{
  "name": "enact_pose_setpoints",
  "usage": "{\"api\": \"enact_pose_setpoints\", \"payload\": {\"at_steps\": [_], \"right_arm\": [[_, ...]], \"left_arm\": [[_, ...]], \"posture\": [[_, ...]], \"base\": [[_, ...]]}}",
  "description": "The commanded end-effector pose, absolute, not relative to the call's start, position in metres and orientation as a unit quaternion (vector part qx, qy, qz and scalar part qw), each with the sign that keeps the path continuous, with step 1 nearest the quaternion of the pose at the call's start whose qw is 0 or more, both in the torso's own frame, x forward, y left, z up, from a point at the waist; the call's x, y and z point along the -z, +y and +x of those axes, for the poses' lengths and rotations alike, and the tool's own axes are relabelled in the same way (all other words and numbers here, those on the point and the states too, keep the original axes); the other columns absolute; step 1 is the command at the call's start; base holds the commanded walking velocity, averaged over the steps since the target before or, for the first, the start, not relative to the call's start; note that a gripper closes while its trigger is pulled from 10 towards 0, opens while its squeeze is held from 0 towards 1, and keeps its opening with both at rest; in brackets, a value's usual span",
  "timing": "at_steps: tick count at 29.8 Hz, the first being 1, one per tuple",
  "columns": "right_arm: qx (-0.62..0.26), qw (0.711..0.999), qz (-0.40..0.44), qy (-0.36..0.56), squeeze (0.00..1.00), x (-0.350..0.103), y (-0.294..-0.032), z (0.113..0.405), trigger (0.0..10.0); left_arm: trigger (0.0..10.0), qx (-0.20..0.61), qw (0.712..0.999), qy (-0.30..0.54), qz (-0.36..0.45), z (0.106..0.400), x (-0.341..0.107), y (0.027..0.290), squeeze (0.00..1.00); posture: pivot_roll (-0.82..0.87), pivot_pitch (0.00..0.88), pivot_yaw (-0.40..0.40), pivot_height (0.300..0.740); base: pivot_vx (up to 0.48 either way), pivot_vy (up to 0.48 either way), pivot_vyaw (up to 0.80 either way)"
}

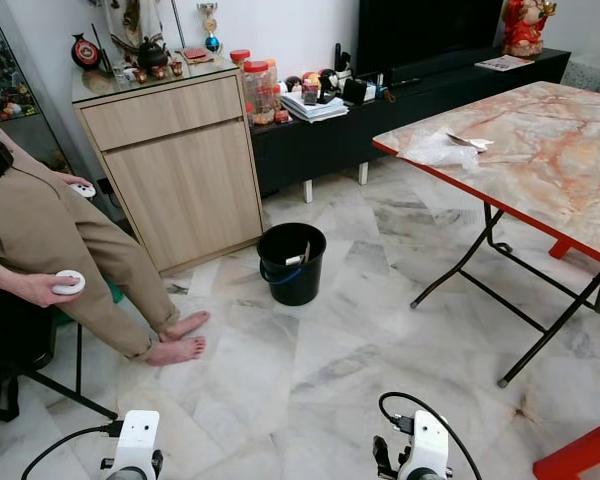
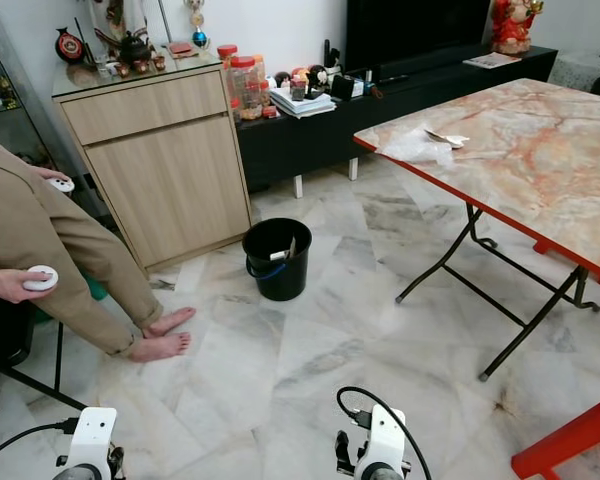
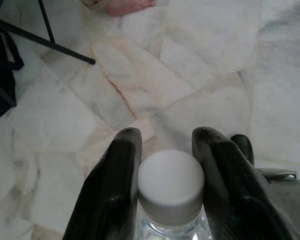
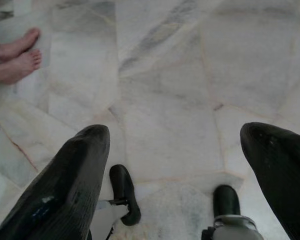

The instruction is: Picking trash to rubbish bin

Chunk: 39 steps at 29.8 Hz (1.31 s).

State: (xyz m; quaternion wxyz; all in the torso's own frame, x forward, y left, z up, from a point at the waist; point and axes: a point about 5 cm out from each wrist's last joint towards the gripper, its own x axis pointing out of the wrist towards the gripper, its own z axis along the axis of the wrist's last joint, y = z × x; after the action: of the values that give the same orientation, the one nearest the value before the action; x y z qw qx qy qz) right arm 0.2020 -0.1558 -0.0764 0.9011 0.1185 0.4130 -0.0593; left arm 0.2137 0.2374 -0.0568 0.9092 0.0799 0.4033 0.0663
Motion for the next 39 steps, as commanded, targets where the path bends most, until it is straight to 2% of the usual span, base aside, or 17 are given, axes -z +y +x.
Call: {"api": "enact_pose_setpoints", "payload": {"at_steps": [1, 7, 9, 11, 14, 15, 19, 20, 28, 33, 39], "right_arm": [[0.058, 0.904, 0.115, 0.407, 0.0, 0.074, -0.157, 0.205, 10.0], [0.051, 0.908, 0.093, 0.406, 0.0, 0.073, -0.17, 0.205, 10.0], [0.05, 0.908, 0.09, 0.406, 0.0, 0.073, -0.171, 0.205, 10.0], [0.044, 0.909, 0.075, 0.408, 0.0, 0.073, -0.178, 0.205, 10.0], [0.042, 0.909, 0.069, 0.408, 0.0, 0.072, -0.181, 0.205, 10.0], [0.043, 0.911, 0.058, 0.405, 0.0, 0.07, -0.191, 0.206, 10.0], [0.044, 0.912, 0.053, 0.404, 0.0, 0.069, -0.196, 0.207, 10.0], [0.044, 0.914, 0.048, 0.4, 0.0, 0.068, -0.2, 0.208, 10.0], [0.076, 0.919, 0.042, 0.384, 0.0, 0.06, -0.227, 0.21, 10.0], [0.076, 0.919, 0.041, 0.385, 0.0, 0.06, -0.227, 0.211, 10.0], [0.066, 0.916, 0.046, 0.393, 0.0, 0.064, -0.214, 0.209, 10.0]], "left_arm": [[10.0, -0.063, 0.911, 0.4, 0.081, 0.218, 0.055, 0.235, 0.0], [10.0, -0.066, 0.913, 0.397, 0.06, 0.218, 0.058, 0.222, 0.0], [10.0, -0.067, 0.914, 0.397, 0.058, 0.218, 0.059, 0.22, 0.0], [10.0, -0.076, 0.915, 0.395, 0.039, 0.216, 0.061, 0.214, 0.0], [10.0, -0.08, 0.915, 0.395, 0.032, 0.215, 0.062, 0.211, 0.0], [10.0, -0.082, 0.913, 0.398, 0.018, 0.211, 0.066, 0.202, 0.0], [10.0, -0.081, 0.913, 0.4, 0.014, 0.208, 0.068, 0.198, 0.0], [10.0, -0.081, 0.911, 0.403, 0.009, 0.206, 0.07, 0.194, 0.0], [10.0, -0.081, 0.906, 0.416, -0.004, 0.196, 0.077, 0.181, 0.0], [10.0, -0.079, 0.903, 0.421, -0.001, 0.193, 0.078, 0.183, 0.0], [10.0, -0.074, 0.899, 0.433, 0.011, 0.184, 0.082, 0.188, 0.0]], "posture": [[-0.05, 0.0, 0.09, 0.74], [-0.06, 0.0, 0.004, 0.74], [-0.06, 0.0, 0.004, 0.74], [-0.07, 0.0, -0.046, 0.74], [-0.07, 0.0, -0.046, 0.74], [-0.09, 0.0, -0.076, 0.74], [-0.09, 0.0, -0.076, 0.74], [-0.11, 0.0, -0.097, 0.74], [-0.13, 0.0, -0.112, 0.74], [-0.12, 0.0, -0.111, 0.74], [-0.09, 0.0, -0.095, 0.74]], "base": [[0.0, 0.0, 0.0], [0.0, 0.0, 0.0], [0.0, 0.0, 0.0], [0.0, 0.0, 0.0], [0.0, 0.0, 0.0], [0.0, 0.0, 0.0], [0.0, 0.0, 0.0], [0.0, 0.0, 0.0], [0.13, 0.0, 0.0], [0.28, 0.0, 0.0], [0.282, 0.0, 0.0]]}}
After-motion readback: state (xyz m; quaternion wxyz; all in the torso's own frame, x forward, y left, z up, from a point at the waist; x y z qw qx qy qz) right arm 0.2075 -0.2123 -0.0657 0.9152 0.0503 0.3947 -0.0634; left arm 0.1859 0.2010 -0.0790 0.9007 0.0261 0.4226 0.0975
